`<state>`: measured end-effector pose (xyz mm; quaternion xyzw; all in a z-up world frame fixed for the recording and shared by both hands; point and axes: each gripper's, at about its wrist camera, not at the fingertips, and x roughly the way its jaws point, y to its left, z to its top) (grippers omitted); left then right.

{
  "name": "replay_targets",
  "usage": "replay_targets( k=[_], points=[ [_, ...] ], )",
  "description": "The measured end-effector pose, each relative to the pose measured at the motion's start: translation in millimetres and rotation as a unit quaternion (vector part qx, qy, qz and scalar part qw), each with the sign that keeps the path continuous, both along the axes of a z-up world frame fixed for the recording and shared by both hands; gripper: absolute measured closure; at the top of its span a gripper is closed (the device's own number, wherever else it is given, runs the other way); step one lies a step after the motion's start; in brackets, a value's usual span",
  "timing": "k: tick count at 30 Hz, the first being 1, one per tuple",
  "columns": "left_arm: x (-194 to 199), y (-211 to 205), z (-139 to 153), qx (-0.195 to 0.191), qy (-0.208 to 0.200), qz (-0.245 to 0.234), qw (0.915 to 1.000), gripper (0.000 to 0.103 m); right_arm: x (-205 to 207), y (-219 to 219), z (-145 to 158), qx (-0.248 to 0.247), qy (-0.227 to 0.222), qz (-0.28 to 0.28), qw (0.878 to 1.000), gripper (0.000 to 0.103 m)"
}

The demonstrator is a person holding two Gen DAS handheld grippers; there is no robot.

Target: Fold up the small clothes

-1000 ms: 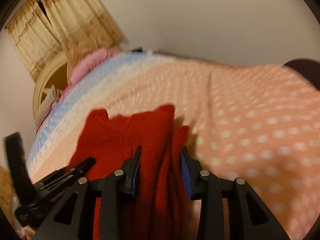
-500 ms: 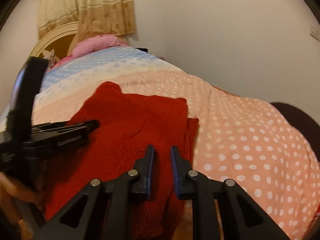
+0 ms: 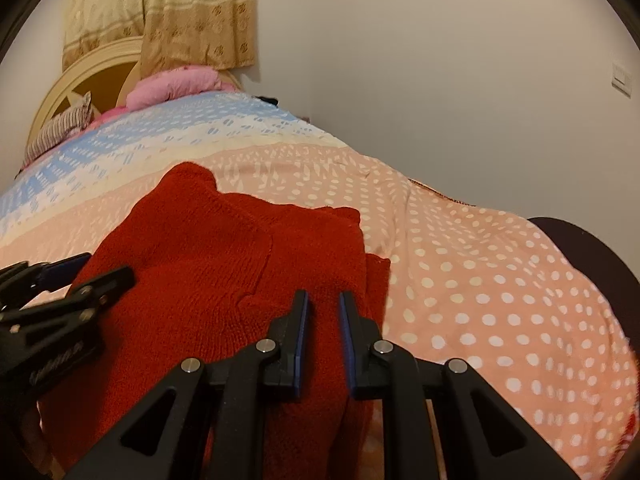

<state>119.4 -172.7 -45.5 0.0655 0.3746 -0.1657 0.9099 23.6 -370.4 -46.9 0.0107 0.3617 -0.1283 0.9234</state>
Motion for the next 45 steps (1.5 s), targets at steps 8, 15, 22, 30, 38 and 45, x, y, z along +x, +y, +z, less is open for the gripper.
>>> replay_targets(
  k=[8,15,22,30,38,45],
  points=[
    [-35.4,20.3,5.5,-0.005,0.003,-0.008,1.0,0.053,-69.5,21.8,25.8,0.015,-0.029,0.001,0.999,0.086],
    [-62.9,34.4,4.3,-0.004,0.002,-0.015,0.9999,0.053,-90.4,43.3,15.4,0.015,-0.015,-0.018,1.0,0.084],
    [-74.8,40.1,-8.9,0.008,0.009,-0.027,0.9996,0.052,-117.5,38.6,-1.9,0.066,-0.02,-0.069,0.995,0.071],
    [-91.3,53.7,-12.8,0.003,0.034,-0.032,0.9989,0.045,-142.7,37.5,-3.6,0.101,-0.021,-0.072,0.992,0.064],
    [-123.3,69.5,-5.7,0.009,0.033,-0.024,0.9991,0.036,-174.3,71.7,15.2,0.05,-0.015,-0.081,0.995,0.054],
    [-155.6,86.7,31.4,0.015,-0.04,-0.008,0.9991,0.011,-187.9,96.3,36.7,0.063,-0.03,-0.087,0.994,0.049]
  ],
)
